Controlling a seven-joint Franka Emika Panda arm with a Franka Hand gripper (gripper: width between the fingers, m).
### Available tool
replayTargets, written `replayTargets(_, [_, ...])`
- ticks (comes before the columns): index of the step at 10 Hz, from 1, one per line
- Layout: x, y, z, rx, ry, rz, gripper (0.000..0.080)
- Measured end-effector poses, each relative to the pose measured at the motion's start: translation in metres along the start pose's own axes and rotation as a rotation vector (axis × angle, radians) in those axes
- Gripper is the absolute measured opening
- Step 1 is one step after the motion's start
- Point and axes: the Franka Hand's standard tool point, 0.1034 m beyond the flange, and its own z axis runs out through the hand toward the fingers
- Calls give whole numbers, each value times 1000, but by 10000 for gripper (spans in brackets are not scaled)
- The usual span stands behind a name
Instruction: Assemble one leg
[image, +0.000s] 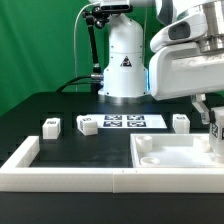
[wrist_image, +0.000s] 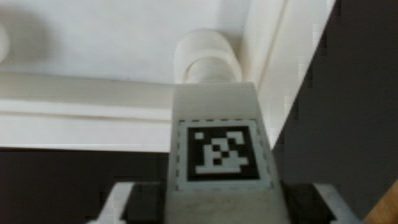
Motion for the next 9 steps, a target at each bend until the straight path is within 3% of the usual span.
replayTargets(3, [-4,-1,9,-1,12,0,294])
replayTargets(9, [-5,-2,9,-11,75,-6,294])
